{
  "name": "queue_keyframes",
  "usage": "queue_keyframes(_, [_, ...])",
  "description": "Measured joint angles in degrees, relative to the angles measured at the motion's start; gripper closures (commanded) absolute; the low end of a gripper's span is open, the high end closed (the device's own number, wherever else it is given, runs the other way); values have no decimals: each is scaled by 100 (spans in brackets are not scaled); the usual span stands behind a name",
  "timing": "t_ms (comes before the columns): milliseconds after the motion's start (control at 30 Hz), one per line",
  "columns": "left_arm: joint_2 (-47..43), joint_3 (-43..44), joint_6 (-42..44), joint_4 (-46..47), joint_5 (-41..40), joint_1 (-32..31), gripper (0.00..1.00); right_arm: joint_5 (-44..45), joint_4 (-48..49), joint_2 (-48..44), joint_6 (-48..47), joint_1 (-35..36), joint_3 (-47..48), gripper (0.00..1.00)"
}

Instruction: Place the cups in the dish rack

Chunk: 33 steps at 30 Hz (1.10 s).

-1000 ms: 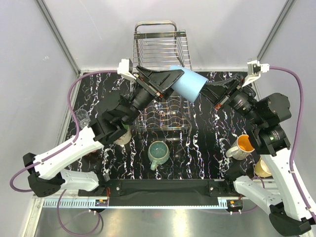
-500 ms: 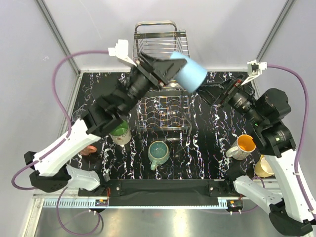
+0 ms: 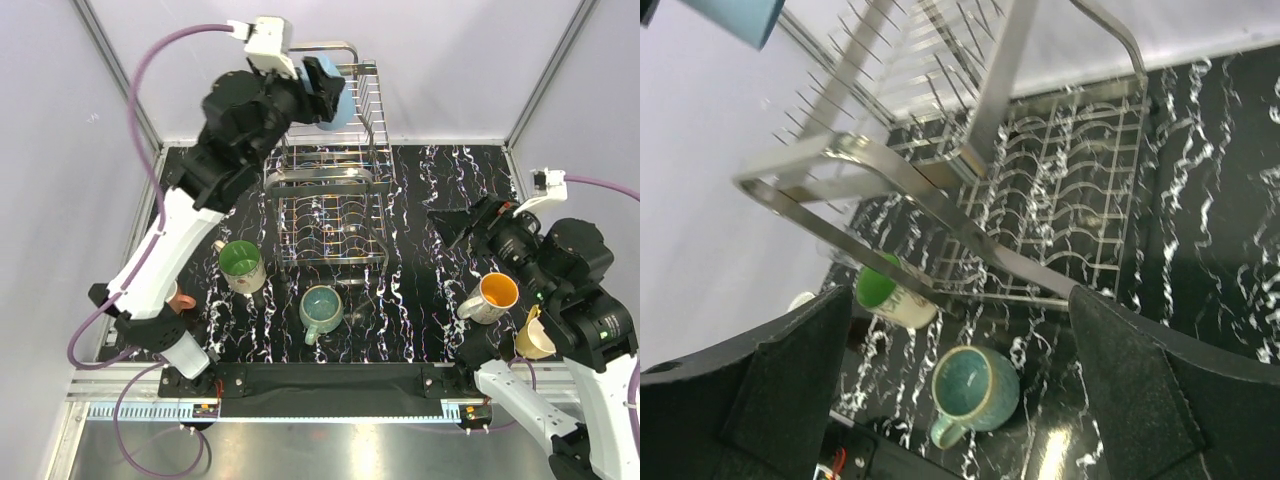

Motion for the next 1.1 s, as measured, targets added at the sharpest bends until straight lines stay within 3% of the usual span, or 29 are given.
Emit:
queue_keyframes(100, [260, -219, 745, 254, -37, 87, 100, 24, -212, -57, -39, 0, -175, 4])
queue_keyframes(300, [1478, 839, 1427, 345, -15, 417, 100, 33, -542, -122, -42, 0, -446, 4])
queue_keyframes(633, [2000, 883, 1438, 487, 208, 1322, 100, 63, -684, -361, -39, 0, -697, 4])
queue_keyframes(900, [2192, 925, 1327, 619, 352, 1421, 100, 66, -678, -393, 2, 0, -966, 4])
queue_keyframes(1033, [2291, 922, 1314, 654, 376, 1414, 96, 66, -673, -415, 24, 0, -1001, 4])
queue_keyframes(1100, [2343, 918, 1316, 660, 376, 1416, 89, 66, -673, -433, 31, 0, -1016, 4])
